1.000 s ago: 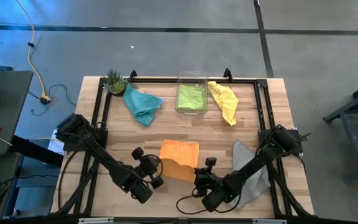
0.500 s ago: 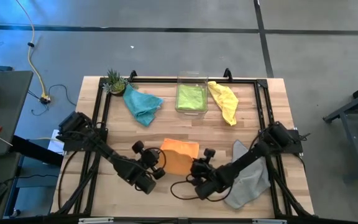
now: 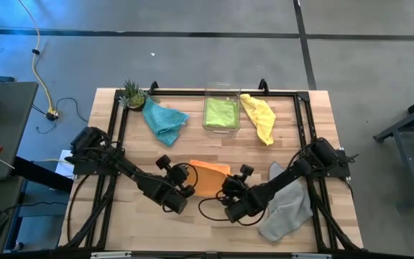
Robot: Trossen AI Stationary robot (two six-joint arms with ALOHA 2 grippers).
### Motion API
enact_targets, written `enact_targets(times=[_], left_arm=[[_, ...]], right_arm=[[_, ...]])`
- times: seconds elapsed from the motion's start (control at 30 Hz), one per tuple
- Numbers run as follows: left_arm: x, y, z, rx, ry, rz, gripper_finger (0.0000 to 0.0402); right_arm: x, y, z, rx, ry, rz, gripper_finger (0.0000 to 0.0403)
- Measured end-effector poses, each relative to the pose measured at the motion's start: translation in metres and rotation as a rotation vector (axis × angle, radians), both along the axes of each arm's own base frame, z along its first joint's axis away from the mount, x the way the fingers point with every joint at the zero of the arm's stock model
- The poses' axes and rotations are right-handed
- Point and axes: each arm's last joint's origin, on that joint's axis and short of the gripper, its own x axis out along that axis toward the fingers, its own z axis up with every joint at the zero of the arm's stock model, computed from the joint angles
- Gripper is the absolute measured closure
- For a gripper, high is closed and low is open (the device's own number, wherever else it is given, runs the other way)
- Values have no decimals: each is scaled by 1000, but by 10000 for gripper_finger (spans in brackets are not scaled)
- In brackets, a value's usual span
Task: Fold microfiber towels
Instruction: Fold the orange microfiber cloth
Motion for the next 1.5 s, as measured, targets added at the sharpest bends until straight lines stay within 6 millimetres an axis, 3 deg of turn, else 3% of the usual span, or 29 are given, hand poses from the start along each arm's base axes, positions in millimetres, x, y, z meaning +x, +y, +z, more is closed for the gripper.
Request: enact_targets(times=[0.37, 0.7, 0.9, 1.03, 1.23, 1.37, 1.5], left_arm=[[10, 20, 0, 2, 37, 14, 394], [-1, 10, 11, 31, 91, -52, 298], [-18, 3, 21, 35, 114, -33, 269], [-24, -7, 20, 25, 103, -47, 284], [-25, -17, 17, -1, 117, -99, 344], [-24, -21, 11, -10, 96, -143, 389], [-22, -21, -10, -90, 73, -239, 397]], right_arm=[[10, -20, -2, 60, 55, -35, 389], [14, -29, -3, 111, 83, -53, 381], [13, -31, -3, 106, 95, -64, 334], [7, -34, 3, 111, 117, -102, 287], [-24, -38, 49, 108, 148, -136, 252], [-35, -32, 59, 234, 100, 0, 287], [-42, -33, 36, 408, -51, 162, 365]])
